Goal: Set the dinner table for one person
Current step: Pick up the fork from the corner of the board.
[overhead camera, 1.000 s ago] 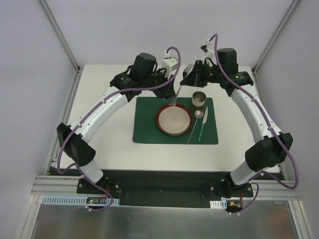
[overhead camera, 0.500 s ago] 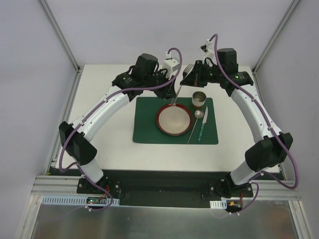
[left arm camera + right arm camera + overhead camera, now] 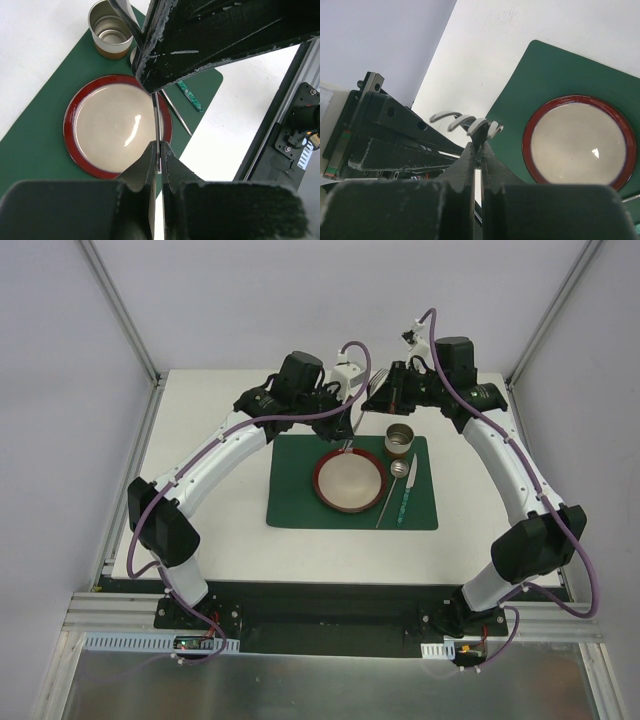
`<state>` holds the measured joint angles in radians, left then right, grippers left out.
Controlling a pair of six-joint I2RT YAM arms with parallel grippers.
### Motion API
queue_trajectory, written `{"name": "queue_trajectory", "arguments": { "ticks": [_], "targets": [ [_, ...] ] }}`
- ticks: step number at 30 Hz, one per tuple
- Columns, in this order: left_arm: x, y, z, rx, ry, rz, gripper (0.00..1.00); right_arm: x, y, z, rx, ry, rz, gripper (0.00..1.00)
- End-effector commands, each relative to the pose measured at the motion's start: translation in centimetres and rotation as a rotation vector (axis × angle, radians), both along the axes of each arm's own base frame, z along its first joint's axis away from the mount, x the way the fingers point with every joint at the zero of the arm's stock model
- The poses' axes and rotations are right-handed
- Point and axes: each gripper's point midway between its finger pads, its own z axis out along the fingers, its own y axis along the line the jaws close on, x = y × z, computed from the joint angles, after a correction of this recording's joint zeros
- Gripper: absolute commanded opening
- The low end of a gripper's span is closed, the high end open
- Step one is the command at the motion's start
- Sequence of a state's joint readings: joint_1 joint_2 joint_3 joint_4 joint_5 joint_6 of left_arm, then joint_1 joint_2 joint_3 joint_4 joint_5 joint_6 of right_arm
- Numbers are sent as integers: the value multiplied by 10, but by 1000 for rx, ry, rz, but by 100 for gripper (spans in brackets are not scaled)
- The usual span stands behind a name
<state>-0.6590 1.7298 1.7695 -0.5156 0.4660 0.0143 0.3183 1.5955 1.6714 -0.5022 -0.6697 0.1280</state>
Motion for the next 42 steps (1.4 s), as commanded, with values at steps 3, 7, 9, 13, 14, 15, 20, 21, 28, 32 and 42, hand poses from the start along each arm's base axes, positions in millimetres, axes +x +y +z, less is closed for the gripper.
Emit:
{"name": "queue_trajectory", "arguments": {
  "ticks": [3, 7, 9, 13, 14, 15, 20, 21, 28, 32, 42],
  "targets": [
    [4, -1, 7, -30, -16, -9, 0, 5, 4, 21, 42, -52, 6, 1],
    [4, -3, 3, -28, -3, -14, 0, 5, 4, 22, 43, -53, 5, 1],
    [4, -4, 0, -29, 5, -17, 1, 6, 4, 21, 41, -53, 5, 1],
    [4, -7, -4, -37, 18, -26, 0, 6, 4, 22, 46, -51, 4, 1],
    [4, -8, -5, -37, 20, -27, 0, 6, 5, 21, 46, -51, 6, 1],
    [4, -8, -6, -38, 20, -30, 0, 7, 5, 21, 45, -50, 4, 1],
    [4, -11, -10, -47, 20, -40, 0, 6, 6, 20, 60, -51, 9, 1],
    [4, -12, -10, -57, 43, -27, 0, 5, 6, 19, 61, -47, 9, 1],
    [4, -12, -13, -62, 42, -19, 4, 6, 6, 14, 59, -40, 2, 1],
    [5, -10, -10, -61, 28, -9, 10, 7, 6, 16, 62, -40, 3, 1],
    [7, -11, -13, -60, 39, -6, 0, 7, 7, 17, 62, -46, 3, 1]
  ]
}}
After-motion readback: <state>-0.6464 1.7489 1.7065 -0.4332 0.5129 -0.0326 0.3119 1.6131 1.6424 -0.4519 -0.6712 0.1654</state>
